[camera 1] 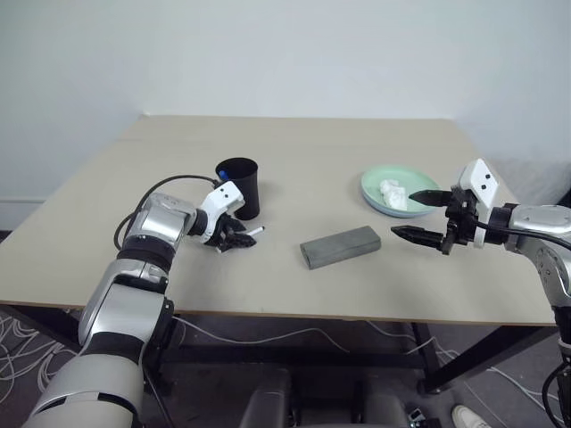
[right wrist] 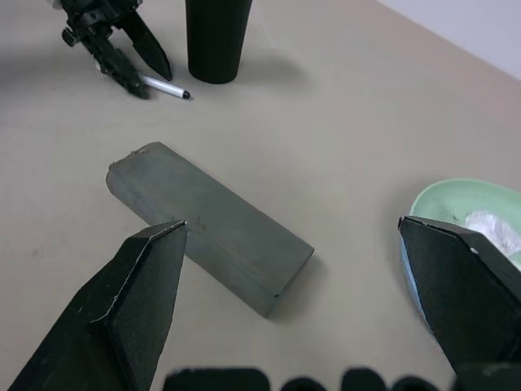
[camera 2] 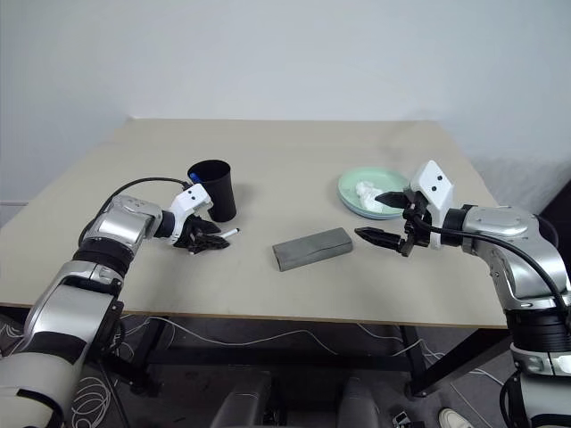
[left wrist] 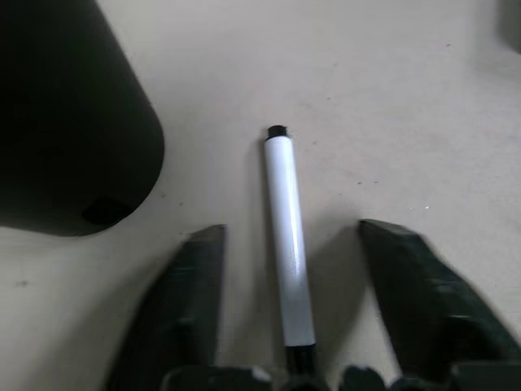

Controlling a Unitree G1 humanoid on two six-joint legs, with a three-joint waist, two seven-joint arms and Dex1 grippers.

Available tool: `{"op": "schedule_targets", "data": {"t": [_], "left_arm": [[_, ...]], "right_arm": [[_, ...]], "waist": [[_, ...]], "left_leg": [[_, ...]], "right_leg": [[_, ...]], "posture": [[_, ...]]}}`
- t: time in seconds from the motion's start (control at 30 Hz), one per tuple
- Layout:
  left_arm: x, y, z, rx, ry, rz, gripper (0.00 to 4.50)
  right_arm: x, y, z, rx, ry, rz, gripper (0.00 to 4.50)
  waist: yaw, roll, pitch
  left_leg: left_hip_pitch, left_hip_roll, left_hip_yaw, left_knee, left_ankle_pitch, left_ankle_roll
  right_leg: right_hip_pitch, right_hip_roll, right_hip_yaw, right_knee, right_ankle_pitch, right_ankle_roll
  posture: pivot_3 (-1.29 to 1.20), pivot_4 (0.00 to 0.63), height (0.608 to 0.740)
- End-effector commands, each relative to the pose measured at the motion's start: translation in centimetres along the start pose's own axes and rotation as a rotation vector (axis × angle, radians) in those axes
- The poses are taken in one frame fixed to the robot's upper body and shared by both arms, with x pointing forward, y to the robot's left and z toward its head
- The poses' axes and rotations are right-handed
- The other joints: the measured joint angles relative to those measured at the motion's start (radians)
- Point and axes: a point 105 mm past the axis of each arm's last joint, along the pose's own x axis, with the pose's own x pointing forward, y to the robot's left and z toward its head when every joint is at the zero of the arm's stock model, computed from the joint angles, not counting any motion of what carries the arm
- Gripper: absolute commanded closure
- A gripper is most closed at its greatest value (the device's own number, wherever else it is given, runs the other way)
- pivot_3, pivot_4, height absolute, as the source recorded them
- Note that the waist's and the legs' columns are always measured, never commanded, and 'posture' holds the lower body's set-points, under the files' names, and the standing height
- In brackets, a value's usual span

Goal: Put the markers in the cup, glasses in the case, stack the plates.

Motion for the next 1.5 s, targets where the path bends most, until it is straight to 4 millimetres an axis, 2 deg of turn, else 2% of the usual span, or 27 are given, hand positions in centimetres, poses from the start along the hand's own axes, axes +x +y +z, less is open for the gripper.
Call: {"op": "schedule_targets", "data": {"t": [0.03,0.13,0.17,0.23,0.3,0.4,0.47,0.6,0.67,0.73,0.83,0.9,1.03,1.1,1.27,1.5], "left_arm": [[-0.3,0.3,-0.4,0.005,0.046,0.008,3.27],[-0.3,0.2,-0.5,0.006,0.049,0.003,4.40],[-0.3,0.2,-0.6,0.007,0.049,0.002,4.48],[-0.3,-0.3,0.0,0.023,0.019,-0.032,4.48],[-0.7,-2.0,2.0,0.050,-0.098,-0.147,4.48],[-1.3,-3.4,3.2,0.069,-0.168,-0.225,4.48],[-2.0,-4.6,4.4,0.074,-0.226,-0.283,4.48],[-4.5,-6.7,8.2,0.102,-0.429,-0.377,4.48],[-6.4,-6.4,11.4,0.072,-0.596,-0.355,4.48],[-7.6,-4.9,13.7,0.052,-0.723,-0.253,4.48],[-9.4,-1.4,16.3,0.042,-0.909,0.023,4.48],[-10.3,0.1,17.3,0.009,-0.997,0.139,4.48],[-11.2,3.1,17.6,-0.047,-1.089,0.384,4.48],[-10.9,4.0,17.0,-0.065,-1.090,0.469,4.48],[-9.0,5.0,15.0,-0.081,-1.043,0.549,4.48],[-6.9,5.1,12.9,-0.117,-0.997,0.549,4.48]], "right_arm": [[-0.5,-0.2,1.7,-0.043,-0.052,-0.018,0.00],[-0.5,-0.2,1.8,-0.045,-0.051,-0.016,0.00],[-0.5,-0.2,1.8,-0.046,-0.051,-0.015,0.00],[-0.4,-0.2,1.8,-0.047,-0.051,-0.012,0.00],[-0.4,-0.2,1.8,-0.049,-0.050,-0.009,0.00],[-0.4,-0.2,1.9,-0.050,-0.050,-0.007,0.00],[-0.4,-0.2,1.9,-0.051,-0.050,-0.004,0.00],[-0.3,-0.2,2.0,-0.053,-0.049,0.000,0.00],[-0.3,-0.2,2.0,-0.054,-0.049,0.002,0.00],[-0.2,-0.2,2.1,-0.055,-0.050,0.005,0.00],[-0.2,-0.2,2.2,-0.056,-0.053,0.007,0.00],[-0.2,-0.1,2.2,-0.055,-0.053,0.008,0.00],[-0.3,-0.1,2.2,-0.055,-0.054,0.009,0.00],[-0.3,-0.1,2.3,-0.055,-0.055,0.009,0.00],[-0.3,0.0,2.3,-0.054,-0.055,0.008,0.00],[-0.3,0.0,2.3,-0.050,-0.057,0.005,0.00]], "waist": [[0.000,0.000,0.000],[0.000,0.000,0.000],[0.000,0.000,0.000],[0.000,0.000,0.000],[-0.001,0.000,0.000],[0.000,0.000,0.000],[0.000,0.000,0.000],[0.000,0.000,0.000],[0.000,0.000,0.000],[0.000,0.000,0.000],[0.000,0.000,0.000],[0.000,0.000,0.000],[0.000,-0.001,0.000],[0.000,-0.001,0.000],[0.007,-0.002,0.000],[0.011,-0.002,0.000]], "left_leg": [[0.000,0.000,0.000,0.000,0.000,0.000],[0.000,0.000,0.000,0.000,0.000,0.000],[0.000,0.000,0.000,0.000,0.000,0.000],[0.000,0.000,0.000,0.000,0.000,0.000],[0.000,0.000,0.000,0.000,0.000,0.000],[-0.003,0.000,0.000,0.001,0.000,-0.001],[-0.007,0.000,-0.001,0.002,0.000,-0.001],[-0.009,0.000,-0.001,0.002,0.003,-0.006],[-0.008,0.000,-0.001,0.002,0.003,-0.006],[-0.008,0.000,-0.001,0.002,0.003,-0.004],[-0.005,0.000,-0.001,0.002,0.001,0.001],[-0.001,0.000,-0.001,0.001,0.001,0.001],[-0.001,0.000,0.000,0.001,0.001,0.001],[-0.001,0.000,0.000,0.001,0.001,0.001],[-0.002,-0.001,0.001,0.001,0.001,0.001],[-0.002,-0.001,0.000,0.002,0.001,0.001]], "right_leg": [[0.000,0.000,0.000,0.000,0.000,0.000],[0.000,0.000,0.000,0.000,0.000,0.000],[0.000,0.000,0.000,0.000,0.000,0.000],[0.000,0.000,0.000,0.000,0.000,0.000],[0.000,0.000,0.000,0.000,0.000,0.000],[-0.003,0.000,0.000,0.000,0.000,0.000],[-0.006,-0.001,0.000,0.000,0.000,0.000],[-0.007,0.000,0.000,-0.001,0.000,-0.001],[-0.007,0.000,0.001,-0.001,0.000,-0.001],[-0.007,0.000,-0.001,0.000,0.000,0.000],[-0.002,0.000,-0.001,0.000,0.000,0.000],[0.001,0.000,-0.001,0.000,0.000,0.000],[0.001,0.001,0.000,0.000,0.000,0.000],[0.001,0.001,0.000,0.000,0.000,0.000],[0.001,0.001,0.000,0.000,0.000,0.000],[0.001,0.001,-0.001,-0.001,0.000,0.000]], "posture": [[0.00,0.000,0.629],[0.00,0.000,0.629],[0.00,0.000,0.629],[0.00,0.000,0.629],[0.00,0.000,0.629],[0.00,0.000,0.629],[0.00,0.000,0.629],[0.00,0.000,0.629],[0.00,0.000,0.629],[0.00,0.000,0.629],[0.00,0.000,0.629],[0.00,0.000,0.629],[0.00,0.000,0.629],[0.00,0.000,0.629],[0.00,0.000,0.629],[0.00,0.000,0.629]]}}
